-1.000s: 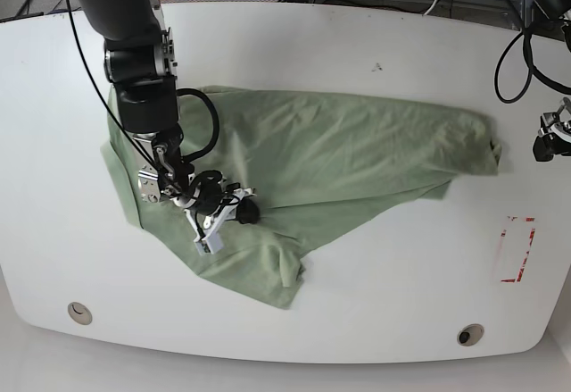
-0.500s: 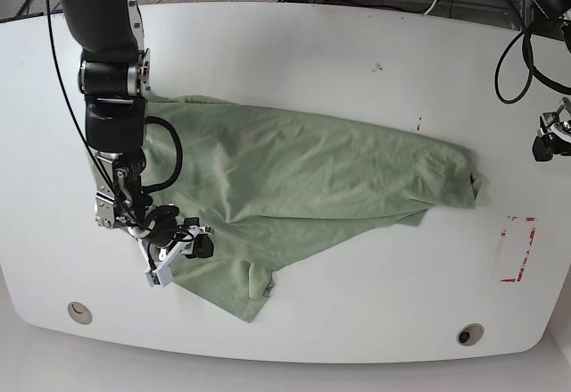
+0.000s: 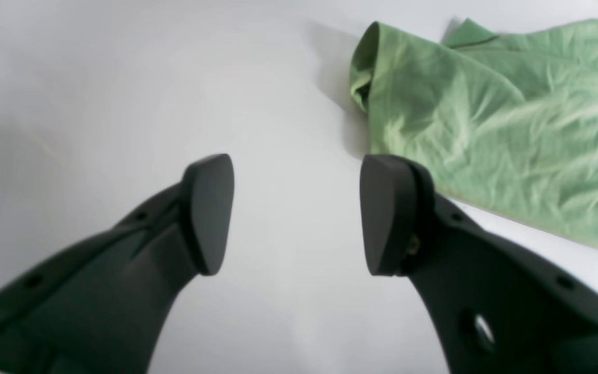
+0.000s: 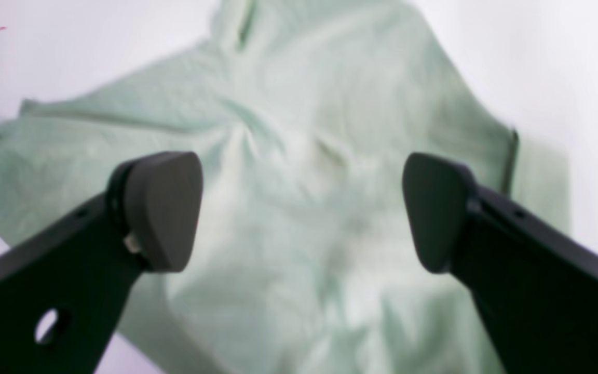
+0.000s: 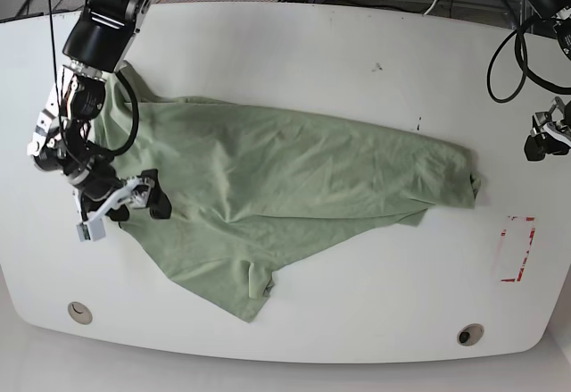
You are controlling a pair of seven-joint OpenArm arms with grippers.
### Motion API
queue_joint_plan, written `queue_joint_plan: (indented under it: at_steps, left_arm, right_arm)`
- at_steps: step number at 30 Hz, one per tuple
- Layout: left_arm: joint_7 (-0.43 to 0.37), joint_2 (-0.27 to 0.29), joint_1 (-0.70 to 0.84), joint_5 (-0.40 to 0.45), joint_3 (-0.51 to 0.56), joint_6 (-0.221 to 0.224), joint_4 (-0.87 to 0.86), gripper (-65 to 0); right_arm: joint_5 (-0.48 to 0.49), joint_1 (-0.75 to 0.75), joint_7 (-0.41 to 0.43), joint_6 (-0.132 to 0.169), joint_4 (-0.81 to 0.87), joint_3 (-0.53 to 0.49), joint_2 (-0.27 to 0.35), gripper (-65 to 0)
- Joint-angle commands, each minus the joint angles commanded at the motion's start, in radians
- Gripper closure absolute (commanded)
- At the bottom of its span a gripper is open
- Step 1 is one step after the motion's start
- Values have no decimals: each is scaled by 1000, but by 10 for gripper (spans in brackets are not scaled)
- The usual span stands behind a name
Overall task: Layout the t-shirt on the table in an organized manner, then fold the t-shirt properly
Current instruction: 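Grasp the shirt corner nearest the right gripper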
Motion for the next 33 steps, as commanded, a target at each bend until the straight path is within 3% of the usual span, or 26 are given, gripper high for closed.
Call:
queue_joint_plan:
  at_steps: [14,20,33]
  left_arm:
    - [0,8,-29,0,71,0,0,-360]
    - [-2,20,-31,0,72,0,0,-360]
    - [-2,28,-40,2,74,0,0,-360]
  right_arm:
    - [0,-198,-2,11,-31,213,87,-615]
    - [-6,-245,-2,58,-31,221,106,-614]
    - [-6,-341,0,66,-31,221,95,-614]
